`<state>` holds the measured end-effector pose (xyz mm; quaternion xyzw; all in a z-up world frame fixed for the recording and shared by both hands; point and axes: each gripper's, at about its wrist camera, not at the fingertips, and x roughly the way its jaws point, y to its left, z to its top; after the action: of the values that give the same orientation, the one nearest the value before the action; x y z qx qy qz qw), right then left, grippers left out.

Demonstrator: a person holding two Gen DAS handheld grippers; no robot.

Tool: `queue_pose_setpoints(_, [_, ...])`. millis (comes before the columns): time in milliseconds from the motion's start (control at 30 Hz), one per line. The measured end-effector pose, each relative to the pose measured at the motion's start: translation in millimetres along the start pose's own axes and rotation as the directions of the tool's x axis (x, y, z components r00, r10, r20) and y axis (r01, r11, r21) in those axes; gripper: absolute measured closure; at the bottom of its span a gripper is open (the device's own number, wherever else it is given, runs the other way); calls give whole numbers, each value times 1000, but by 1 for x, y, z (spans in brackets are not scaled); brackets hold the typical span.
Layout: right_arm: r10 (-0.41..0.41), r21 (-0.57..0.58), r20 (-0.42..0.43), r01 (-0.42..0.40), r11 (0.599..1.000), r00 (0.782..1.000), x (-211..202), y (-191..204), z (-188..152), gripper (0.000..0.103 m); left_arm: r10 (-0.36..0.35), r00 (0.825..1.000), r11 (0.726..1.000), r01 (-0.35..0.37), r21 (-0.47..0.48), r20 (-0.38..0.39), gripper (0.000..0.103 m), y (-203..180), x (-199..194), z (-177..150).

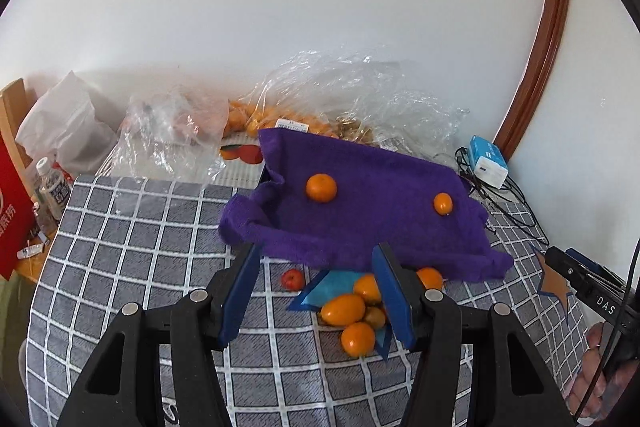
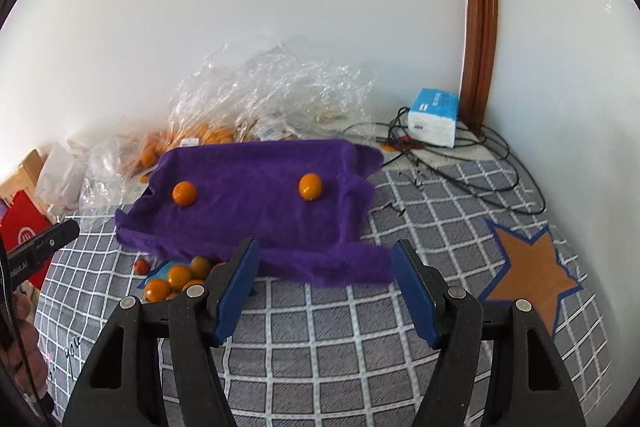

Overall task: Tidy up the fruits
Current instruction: 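Reach the right tool to the large orange and close on it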

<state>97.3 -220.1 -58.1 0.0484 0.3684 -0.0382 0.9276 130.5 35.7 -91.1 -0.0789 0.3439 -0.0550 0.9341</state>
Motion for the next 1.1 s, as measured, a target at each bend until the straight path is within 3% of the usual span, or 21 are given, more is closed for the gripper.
queue_pose_setpoints(233, [44, -22, -63, -46, 999, 997, 23, 17, -33, 38, 98, 994, 994, -100, -34, -55, 47, 34, 12, -42])
queue_pose_setpoints(367, [46, -58, -67, -50, 997, 997, 37, 33, -45, 38, 65, 992, 994, -75, -85, -107, 47, 55, 21, -59])
queue_pose_setpoints(500, [76, -77, -98, -84, 993, 992, 55, 47, -51, 39, 78, 989, 991, -91, -97, -124, 47, 67, 29, -69])
queue_pose_setpoints(667, [105, -83, -125, -116, 990, 987, 77, 58, -49, 49, 110, 988, 987, -122, -108, -109, 47, 72, 37, -76])
queue_pose_setpoints(833, [162, -65, -142, -172, 983, 977, 96, 65, -41, 49, 95, 989, 985, -110, -130, -112, 47, 73, 49, -81])
queue_pose_setpoints(1100, [251, 31, -204, -250, 968, 946, 131, 68, -37, 53, 12, 997, 987, -24, -158, -77, 45, 79, 45, -86])
